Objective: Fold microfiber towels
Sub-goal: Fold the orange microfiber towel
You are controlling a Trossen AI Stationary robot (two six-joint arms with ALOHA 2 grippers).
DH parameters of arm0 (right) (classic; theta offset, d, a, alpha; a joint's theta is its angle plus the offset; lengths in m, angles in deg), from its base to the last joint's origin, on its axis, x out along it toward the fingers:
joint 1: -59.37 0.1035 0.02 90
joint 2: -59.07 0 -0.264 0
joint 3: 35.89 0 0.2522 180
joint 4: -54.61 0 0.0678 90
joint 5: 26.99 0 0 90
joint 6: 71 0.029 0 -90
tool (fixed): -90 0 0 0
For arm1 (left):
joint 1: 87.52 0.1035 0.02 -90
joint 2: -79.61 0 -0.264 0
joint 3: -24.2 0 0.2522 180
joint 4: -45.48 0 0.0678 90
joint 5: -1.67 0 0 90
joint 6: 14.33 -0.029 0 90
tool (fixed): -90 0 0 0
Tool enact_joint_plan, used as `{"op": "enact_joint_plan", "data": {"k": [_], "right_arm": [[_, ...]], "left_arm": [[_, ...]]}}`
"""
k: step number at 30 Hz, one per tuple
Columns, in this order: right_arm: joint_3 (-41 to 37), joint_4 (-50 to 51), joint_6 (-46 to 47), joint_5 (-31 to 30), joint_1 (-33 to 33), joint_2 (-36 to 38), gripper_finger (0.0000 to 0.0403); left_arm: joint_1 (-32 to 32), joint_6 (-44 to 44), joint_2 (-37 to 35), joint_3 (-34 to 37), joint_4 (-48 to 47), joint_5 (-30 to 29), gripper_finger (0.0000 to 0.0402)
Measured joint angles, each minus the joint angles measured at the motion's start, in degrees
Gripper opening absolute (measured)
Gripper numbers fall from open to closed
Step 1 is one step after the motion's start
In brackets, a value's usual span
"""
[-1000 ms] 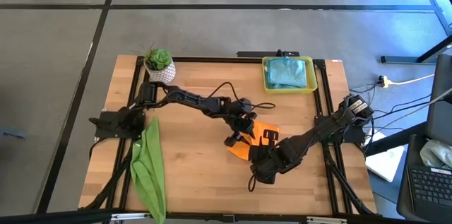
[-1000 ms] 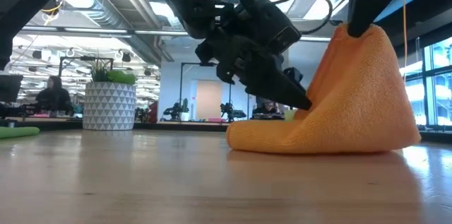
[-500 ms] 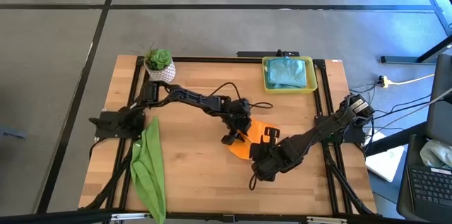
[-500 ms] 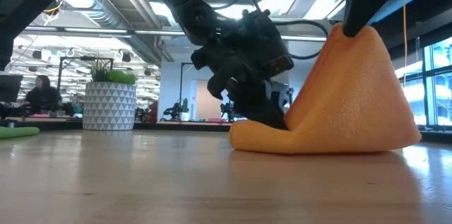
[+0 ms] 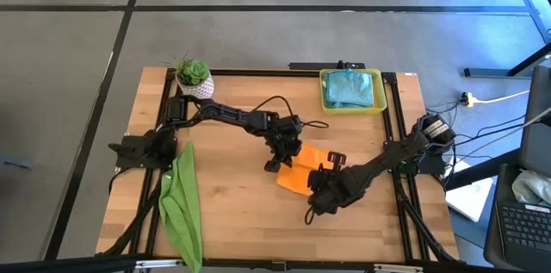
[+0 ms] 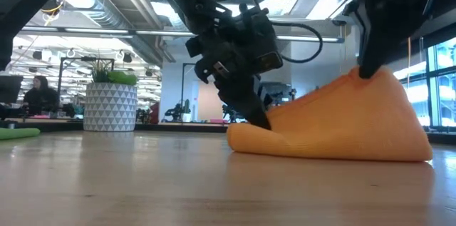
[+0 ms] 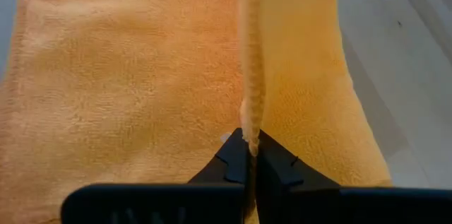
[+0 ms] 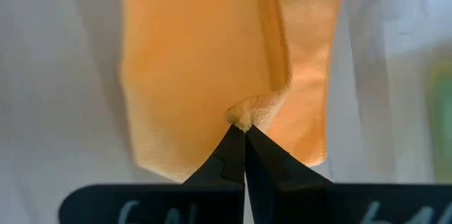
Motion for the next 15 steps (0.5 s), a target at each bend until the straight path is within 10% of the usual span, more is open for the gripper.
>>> {"op": "enact_joint_plan", "data": {"k": [15], "right_arm": [[-10.05, 1.08, 0.58, 2.63, -5.69, 0.0, 0.0]], "left_arm": [[1.09, -1.4, 0.02, -8.74, -0.93, -8.19, 0.0001]]}}
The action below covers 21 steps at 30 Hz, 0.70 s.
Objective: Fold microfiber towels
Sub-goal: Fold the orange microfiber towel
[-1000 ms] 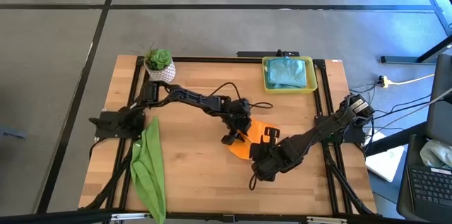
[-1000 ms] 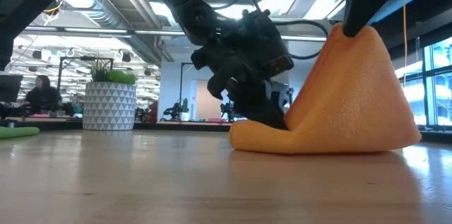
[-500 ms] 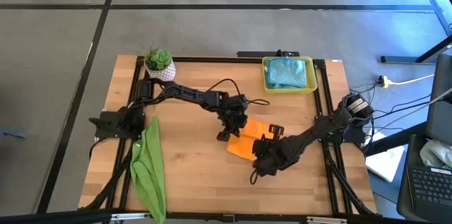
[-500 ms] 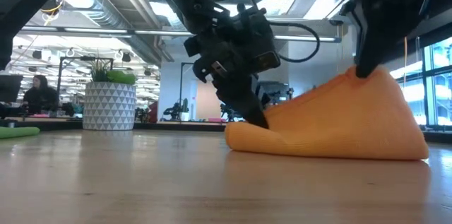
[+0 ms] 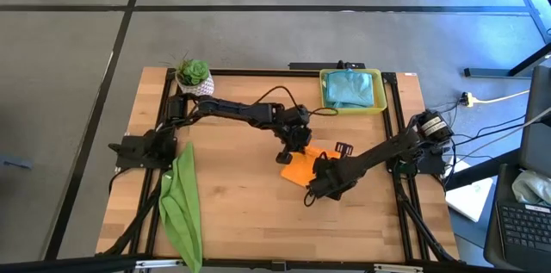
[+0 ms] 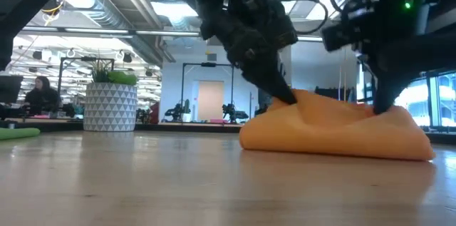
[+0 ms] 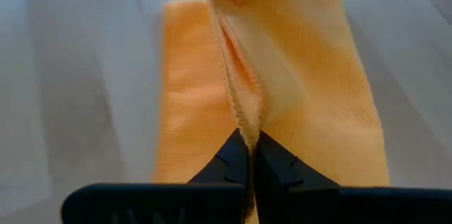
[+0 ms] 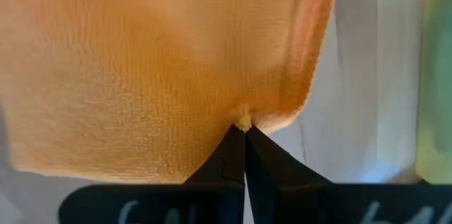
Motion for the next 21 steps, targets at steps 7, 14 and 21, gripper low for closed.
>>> {"op": "enact_joint_plan", "data": {"k": [7, 14, 21], "right_arm": [[-3.29, -1.1, -1.73, -0.6, -0.96, 0.0, 0.0], [-5.83, -1.92, -1.86, -0.22, -2.65, -0.02, 0.0002], [-7.12, -1.87, -2.01, -0.16, -4.12, -0.02, 0.0013]], "left_arm": [[2.28, -0.3, 0.06, -1.62, -0.27, -1.48, 0.0001], [2.94, -0.62, 0.46, -1.42, 1.81, -1.55, 0.0023], [2.63, -3.49, 0.46, -1.42, 2.2, -6.08, 0.0047]]}}
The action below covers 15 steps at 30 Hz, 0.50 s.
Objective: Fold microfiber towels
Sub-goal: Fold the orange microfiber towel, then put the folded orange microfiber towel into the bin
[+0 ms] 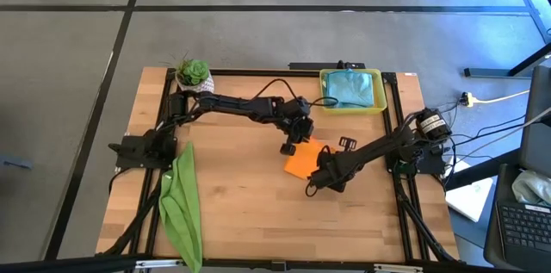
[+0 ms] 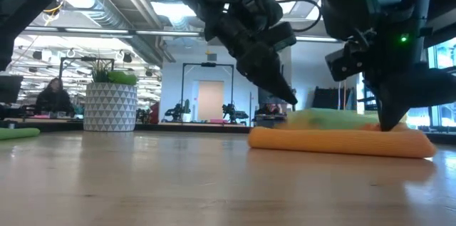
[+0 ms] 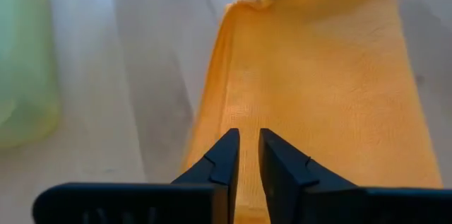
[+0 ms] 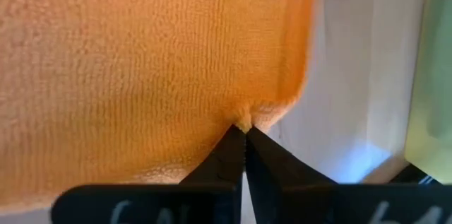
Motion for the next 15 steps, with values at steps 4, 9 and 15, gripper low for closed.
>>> {"op": "enact_joint_plan", "data": {"k": [4, 9, 15], "right_arm": [[-0.2, 0.1, -0.4, -0.05, -0.35, 0.01, 0.0026], [-0.2, 1.01, -1.27, 0.33, -0.35, 3.27, 0.0055], [-0.77, 1.09, 4.66, 0.6, -0.61, 16.09, 0.0092]], "left_arm": [[0.62, 0.0, 0.0, 0.0, 0.0, -1.07, 0.0056], [1.13, 4.36, -0.21, 0.0, -4.2, -1.41, 0.0057], [0.74, 10.94, -3.56, 0.04, -15.33, 1.62, 0.0053]]}}
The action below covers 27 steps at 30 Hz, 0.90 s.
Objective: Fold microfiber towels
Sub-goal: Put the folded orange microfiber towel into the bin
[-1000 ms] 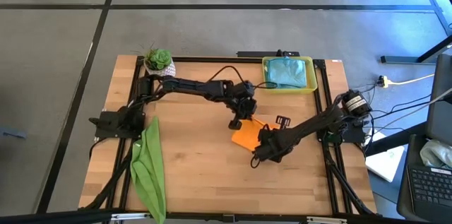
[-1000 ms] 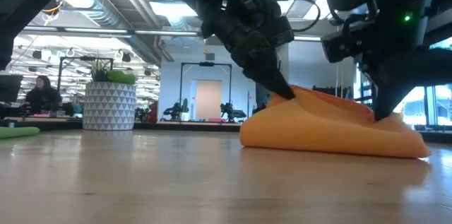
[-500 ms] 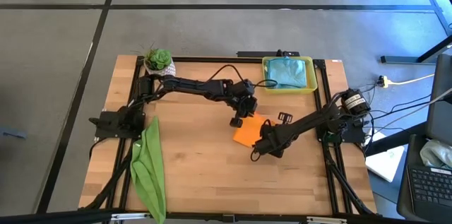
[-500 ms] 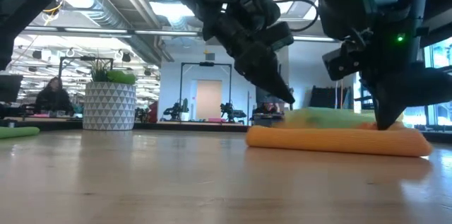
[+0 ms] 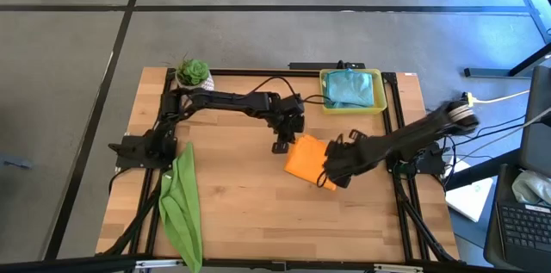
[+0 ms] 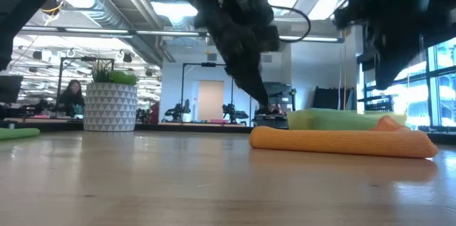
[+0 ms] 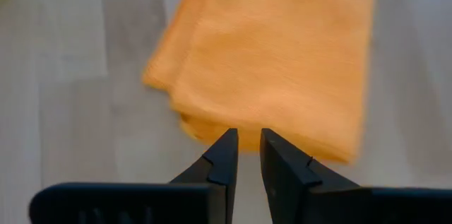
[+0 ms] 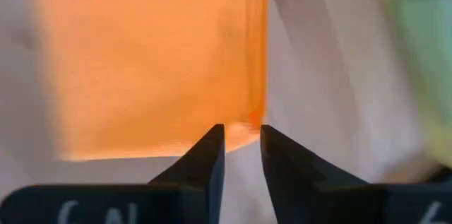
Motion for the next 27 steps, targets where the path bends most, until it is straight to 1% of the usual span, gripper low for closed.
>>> {"op": "enact_joint_plan", "data": {"k": [3, 7, 9, 11, 13, 15, 17, 19, 21, 24, 27], "right_arm": [[-3.16, -4.96, 4.57, 3.58, -1.97, 8.21, 0.0111], [-11.23, -12.96, 8.92, 8.99, -7.38, 17.39, 0.0154], [-15.66, -17.63, 8.41, 13.39, -11.34, 19.89, 0.0187], [-19.24, -22.58, 7.14, 19.36, -15.55, 20.58, 0.0224], [-21.81, -26.12, 5.28, 25.64, -19.44, 19.86, 0.0258], [-22.94, -27.82, 2.38, 28.61, -23.06, 18.3, 0.0282], [-23.04, -28.65, -0.49, 28.36, -25.82, 16.83, 0.0295], [-23.04, -30.23, -3.52, 26.56, -28.02, 15.37, 0.0299], [-23.02, -32.71, -6.37, 26.05, -30.0, 13.09, 0.03], [-23.0, -35.94, -9.57, 28.05, -31.43, 7.51, 0.03], [-22.62, -36.25, -11.99, 29.87, -31.21, 1.68, 0.03]], "left_arm": [[-1.07, 1.59, -2.96, 0.0, -4.19, -0.2, 0.0041], [-2.86, 5.32, -7.92, 0.0, -7.93, -2.27, 0.0017], [-3.8, 7.46, -10.86, 0.0, -10.57, -3.65, 0.0006], [-4.75, 9.73, -13.74, 0.0, -11.85, -4.74, 0.0002], [-5.9, 12.08, -16.83, 0.0, -14.5, -6.58, 0.0005], [-7.18, 14.29, -19.99, 0.0, -16.3, -8.62, 0.0006], [-8.6, 16.98, -22.76, 0.0, -17.2, -10.56, 0.0003], [-10.08, 19.67, -24.89, -0.01, -17.51, -12.52, 0.0001], [-11.62, 21.73, -26.66, -0.02, -17.45, -14.41, 0.0002], [-13.51, 25.07, -27.68, -0.04, -17.83, -17.16, 0.0004], [-14.97, 28.22, -28.06, 0.0, -19.09, -18.92, 0.0002]]}}
